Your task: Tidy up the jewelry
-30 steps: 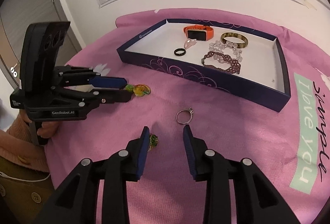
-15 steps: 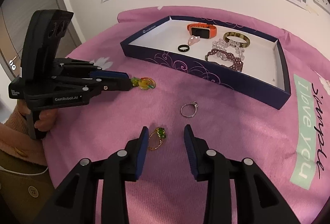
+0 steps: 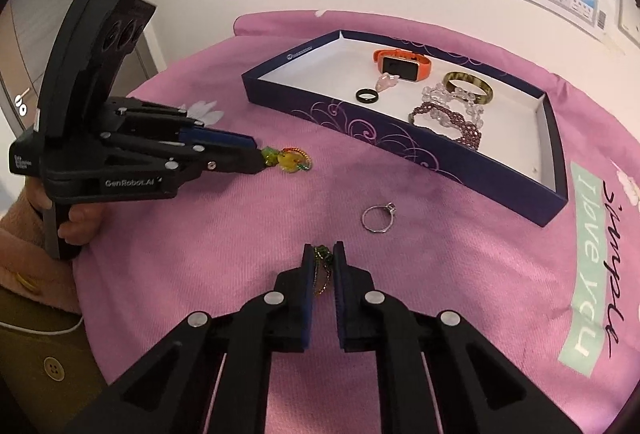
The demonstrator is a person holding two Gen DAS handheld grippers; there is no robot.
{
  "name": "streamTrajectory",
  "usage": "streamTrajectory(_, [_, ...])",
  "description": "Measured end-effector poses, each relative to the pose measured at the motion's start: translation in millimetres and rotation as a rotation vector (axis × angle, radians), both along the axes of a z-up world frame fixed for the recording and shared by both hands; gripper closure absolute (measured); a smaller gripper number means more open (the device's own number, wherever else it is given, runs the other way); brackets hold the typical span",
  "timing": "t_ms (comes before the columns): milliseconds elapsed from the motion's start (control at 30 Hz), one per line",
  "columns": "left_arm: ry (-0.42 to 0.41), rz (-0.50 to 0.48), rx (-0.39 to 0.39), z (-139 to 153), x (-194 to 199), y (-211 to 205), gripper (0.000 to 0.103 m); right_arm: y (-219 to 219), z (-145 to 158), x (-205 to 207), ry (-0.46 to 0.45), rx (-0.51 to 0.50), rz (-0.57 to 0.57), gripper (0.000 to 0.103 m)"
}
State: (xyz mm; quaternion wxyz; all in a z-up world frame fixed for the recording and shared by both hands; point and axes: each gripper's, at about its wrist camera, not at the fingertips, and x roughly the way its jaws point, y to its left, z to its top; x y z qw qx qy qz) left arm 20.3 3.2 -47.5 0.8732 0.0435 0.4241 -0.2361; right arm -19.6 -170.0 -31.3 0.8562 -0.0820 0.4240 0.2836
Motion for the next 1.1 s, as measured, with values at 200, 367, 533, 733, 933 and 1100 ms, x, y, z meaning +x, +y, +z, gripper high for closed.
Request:
streamTrajectory(200, [-0.017, -0.022, 0.015, 1, 1, -5, 0.072, -12, 8, 5, -0.003, 0.055, -0.035, 0.095])
streamTrajectory(367, [-0.01, -0.027, 0.03, -1, 4, -9, 0.082, -17, 10, 11, -0.009, 0.081, -0.052, 0.095])
streamTrajectory(533, [-0.02, -0.018, 0.039, 0, 2, -10, 0.085, -22, 13, 16, -0.016, 0.11, -0.065, 0.095])
streamTrajectory(733, [-0.029, -0.01, -0.007, 8, 1, -3, 0.086, -28, 19, 26, -0.029, 0.152, -0.083, 0.095])
streamTrajectory(933, [-0.062, -0.01, -0.05, 26, 0, 4, 0.086, -31, 26, 38, -0.045, 0.181, -0.094, 0.095])
streamTrajectory(1100, [-0.088, -0.016, -0.072, 38, 1, 6, 0.086, -34, 30, 46, -0.052, 0.192, -0.097, 0.095])
